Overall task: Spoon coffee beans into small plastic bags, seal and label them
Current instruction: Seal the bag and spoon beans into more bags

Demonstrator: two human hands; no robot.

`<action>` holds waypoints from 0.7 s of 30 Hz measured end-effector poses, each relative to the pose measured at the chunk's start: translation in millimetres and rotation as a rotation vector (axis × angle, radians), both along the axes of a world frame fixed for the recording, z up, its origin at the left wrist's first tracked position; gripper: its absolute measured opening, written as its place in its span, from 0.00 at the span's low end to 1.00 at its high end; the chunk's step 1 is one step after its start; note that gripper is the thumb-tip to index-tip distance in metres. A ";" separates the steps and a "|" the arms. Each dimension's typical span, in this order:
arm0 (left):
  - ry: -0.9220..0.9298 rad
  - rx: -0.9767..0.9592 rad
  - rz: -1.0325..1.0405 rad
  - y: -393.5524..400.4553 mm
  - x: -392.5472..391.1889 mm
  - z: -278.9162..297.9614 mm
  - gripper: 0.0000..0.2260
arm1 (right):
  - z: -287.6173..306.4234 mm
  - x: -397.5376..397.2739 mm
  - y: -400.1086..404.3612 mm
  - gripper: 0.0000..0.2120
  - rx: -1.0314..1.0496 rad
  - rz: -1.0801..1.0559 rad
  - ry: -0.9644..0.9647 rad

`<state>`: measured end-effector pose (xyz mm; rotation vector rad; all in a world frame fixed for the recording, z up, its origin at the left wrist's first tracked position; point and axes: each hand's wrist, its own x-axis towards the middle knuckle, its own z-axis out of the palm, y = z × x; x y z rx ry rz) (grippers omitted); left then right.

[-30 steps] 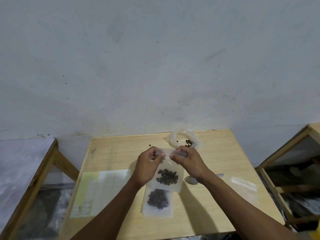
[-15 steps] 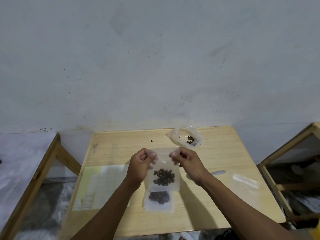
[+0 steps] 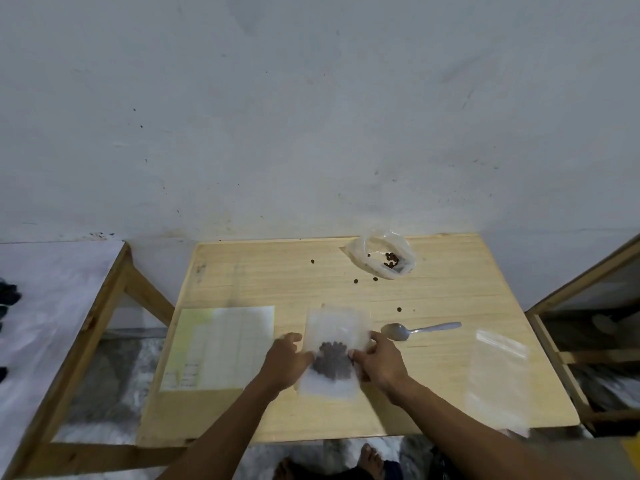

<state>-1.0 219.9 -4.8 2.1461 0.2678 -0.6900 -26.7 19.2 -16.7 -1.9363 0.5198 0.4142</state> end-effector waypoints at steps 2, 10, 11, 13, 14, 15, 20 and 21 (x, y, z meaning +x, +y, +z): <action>0.014 -0.035 -0.037 -1.8 -5.0 1.2 0.23 | 0.8 -4.1 4.1 0.13 -0.119 0.087 -0.037; -0.041 -0.058 -0.043 -3.5 -15.1 -2.8 0.15 | -0.9 9.5 16.4 0.10 -0.182 0.215 -0.078; -0.041 -0.055 -0.038 -3.8 -16.3 -3.6 0.13 | -2.1 11.1 15.9 0.10 -0.178 0.213 -0.067; -0.033 -0.025 -0.030 -3.9 -16.6 -7.0 0.14 | -1.7 12.2 14.7 0.11 -0.165 0.200 -0.051; -0.028 0.000 -0.024 -3.5 -15.8 -8.2 0.18 | -1.3 12.2 13.7 0.11 -0.166 0.195 -0.054; -0.034 0.041 -0.019 -3.1 -14.2 -9.6 0.24 | -0.2 11.8 12.3 0.11 -0.169 0.187 -0.066; -0.213 0.138 0.025 -13.0 -2.4 -3.9 0.29 | 8.5 8.8 -5.6 0.22 -0.165 0.079 -0.177; -0.276 0.104 0.026 -19.3 0.5 0.6 0.26 | 10.1 8.0 -12.4 0.21 -0.184 0.052 -0.219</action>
